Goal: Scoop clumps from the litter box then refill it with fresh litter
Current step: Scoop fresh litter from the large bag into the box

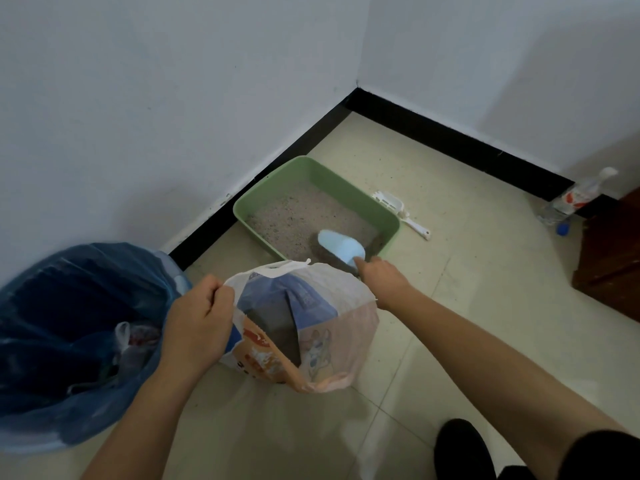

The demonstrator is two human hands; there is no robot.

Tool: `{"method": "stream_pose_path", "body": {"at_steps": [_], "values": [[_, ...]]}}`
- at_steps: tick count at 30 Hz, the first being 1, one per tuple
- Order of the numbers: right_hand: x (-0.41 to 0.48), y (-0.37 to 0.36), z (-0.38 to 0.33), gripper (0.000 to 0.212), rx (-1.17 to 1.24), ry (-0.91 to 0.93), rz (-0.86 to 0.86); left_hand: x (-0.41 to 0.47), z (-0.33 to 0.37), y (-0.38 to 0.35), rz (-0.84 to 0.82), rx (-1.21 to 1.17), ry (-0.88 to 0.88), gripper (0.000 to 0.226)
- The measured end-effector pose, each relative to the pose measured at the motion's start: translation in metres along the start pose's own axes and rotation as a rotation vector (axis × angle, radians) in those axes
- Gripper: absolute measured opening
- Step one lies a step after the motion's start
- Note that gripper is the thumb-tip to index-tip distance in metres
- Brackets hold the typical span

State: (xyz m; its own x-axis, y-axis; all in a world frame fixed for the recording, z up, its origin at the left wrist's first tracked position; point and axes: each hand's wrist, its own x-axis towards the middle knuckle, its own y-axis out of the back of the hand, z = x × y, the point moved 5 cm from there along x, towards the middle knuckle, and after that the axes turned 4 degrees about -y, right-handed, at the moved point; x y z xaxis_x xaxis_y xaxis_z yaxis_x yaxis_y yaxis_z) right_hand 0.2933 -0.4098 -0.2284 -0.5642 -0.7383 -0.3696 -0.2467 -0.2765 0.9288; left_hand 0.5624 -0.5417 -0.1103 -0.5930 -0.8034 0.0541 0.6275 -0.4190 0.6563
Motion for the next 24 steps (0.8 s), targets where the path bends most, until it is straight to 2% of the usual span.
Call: {"method": "stream_pose_path", "body": {"at_steps": [3, 6, 10, 12, 15, 18, 20, 22, 24], "values": [[-0.005, 0.005, 0.006, 0.067, 0.014, -0.009, 0.06, 0.001, -0.003, -0.002, 0.006, -0.002, 0.01, 0.027], [-0.011, -0.003, 0.017, 0.058, -0.017, -0.005, 0.01, 0.002, -0.004, -0.005, 0.012, -0.023, 0.028, 0.031], [-0.015, -0.002, 0.024, 0.05, 0.129, -0.054, 0.133, 0.001, 0.0, -0.008, 0.002, -0.049, 0.037, 0.029], [-0.012, -0.008, 0.025, 0.044, 0.223, -0.078, 0.078, 0.001, 0.001, -0.009, 0.003, -0.056, 0.035, 0.027], [-0.006, -0.027, 0.026, 0.033, 0.287, -0.152, -0.114, 0.0, 0.002, -0.009, 0.004, -0.076, 0.045, 0.024], [-0.009, -0.027, 0.02, 0.029, 0.379, -0.219, -0.013, -0.003, 0.003, -0.007, 0.031, -0.079, 0.036, 0.024], [-0.022, -0.012, 0.015, 0.032, 0.568, -0.251, 0.168, -0.002, 0.003, -0.006, 0.043, -0.081, 0.037, 0.024], [-0.043, 0.012, 0.014, 0.031, 0.954, -0.295, 0.367, -0.001, 0.002, -0.006, 0.047, -0.077, 0.044, 0.024], [-0.065, 0.04, 0.016, 0.025, 1.34, -0.264, 0.472, 0.0, 0.001, -0.005, 0.05, -0.094, 0.058, 0.025]]}}
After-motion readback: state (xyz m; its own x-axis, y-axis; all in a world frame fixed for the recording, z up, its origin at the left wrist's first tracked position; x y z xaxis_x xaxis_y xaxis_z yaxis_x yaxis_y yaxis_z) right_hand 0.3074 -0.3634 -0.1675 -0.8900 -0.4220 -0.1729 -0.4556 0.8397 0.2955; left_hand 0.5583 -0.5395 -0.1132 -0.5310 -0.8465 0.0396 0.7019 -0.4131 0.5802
